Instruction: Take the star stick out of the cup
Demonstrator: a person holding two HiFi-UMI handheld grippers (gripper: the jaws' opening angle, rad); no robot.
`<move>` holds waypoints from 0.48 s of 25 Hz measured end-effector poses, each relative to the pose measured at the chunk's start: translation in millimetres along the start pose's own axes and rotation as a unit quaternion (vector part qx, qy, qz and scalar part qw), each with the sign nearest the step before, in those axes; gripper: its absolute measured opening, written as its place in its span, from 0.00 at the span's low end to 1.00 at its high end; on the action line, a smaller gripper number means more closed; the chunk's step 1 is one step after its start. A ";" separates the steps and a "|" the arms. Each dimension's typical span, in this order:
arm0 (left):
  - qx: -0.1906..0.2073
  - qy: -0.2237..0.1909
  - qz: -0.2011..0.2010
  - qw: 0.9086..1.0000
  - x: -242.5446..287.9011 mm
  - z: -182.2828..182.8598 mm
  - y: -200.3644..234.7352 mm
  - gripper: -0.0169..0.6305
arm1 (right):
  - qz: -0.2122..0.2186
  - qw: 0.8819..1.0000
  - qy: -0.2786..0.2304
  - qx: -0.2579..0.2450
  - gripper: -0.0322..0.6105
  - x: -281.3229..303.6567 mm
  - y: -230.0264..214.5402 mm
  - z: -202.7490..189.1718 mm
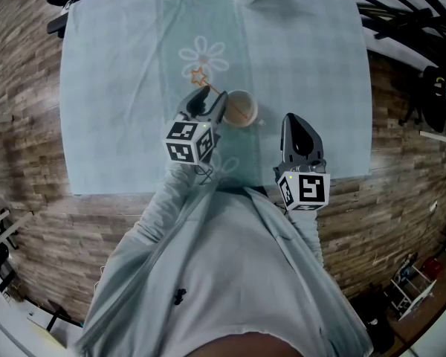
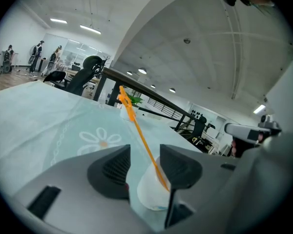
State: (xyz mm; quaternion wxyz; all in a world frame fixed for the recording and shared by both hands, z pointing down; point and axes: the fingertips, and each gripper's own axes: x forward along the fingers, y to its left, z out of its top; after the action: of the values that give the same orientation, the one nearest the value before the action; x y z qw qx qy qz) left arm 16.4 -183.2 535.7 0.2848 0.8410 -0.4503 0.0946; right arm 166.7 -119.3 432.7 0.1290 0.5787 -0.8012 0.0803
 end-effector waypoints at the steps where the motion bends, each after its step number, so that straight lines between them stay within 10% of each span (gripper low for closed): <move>1: 0.000 0.002 -0.001 1.000 0.1 -0.4 -0.2 0.32 | -0.001 1.000 0.000 0.000 0.07 -0.4 0.5 -0.1; 12: -0.002 0.005 -0.004 1.000 5.2 0.7 -0.3 0.18 | -0.002 1.000 0.004 -0.001 0.07 1.5 3.3 -3.2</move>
State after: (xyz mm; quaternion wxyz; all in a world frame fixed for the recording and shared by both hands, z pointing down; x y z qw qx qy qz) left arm 19.7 -187.1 537.2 0.2890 0.8419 -0.4454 0.0966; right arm 163.5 -118.8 436.3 0.1332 0.5796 -0.7997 0.0818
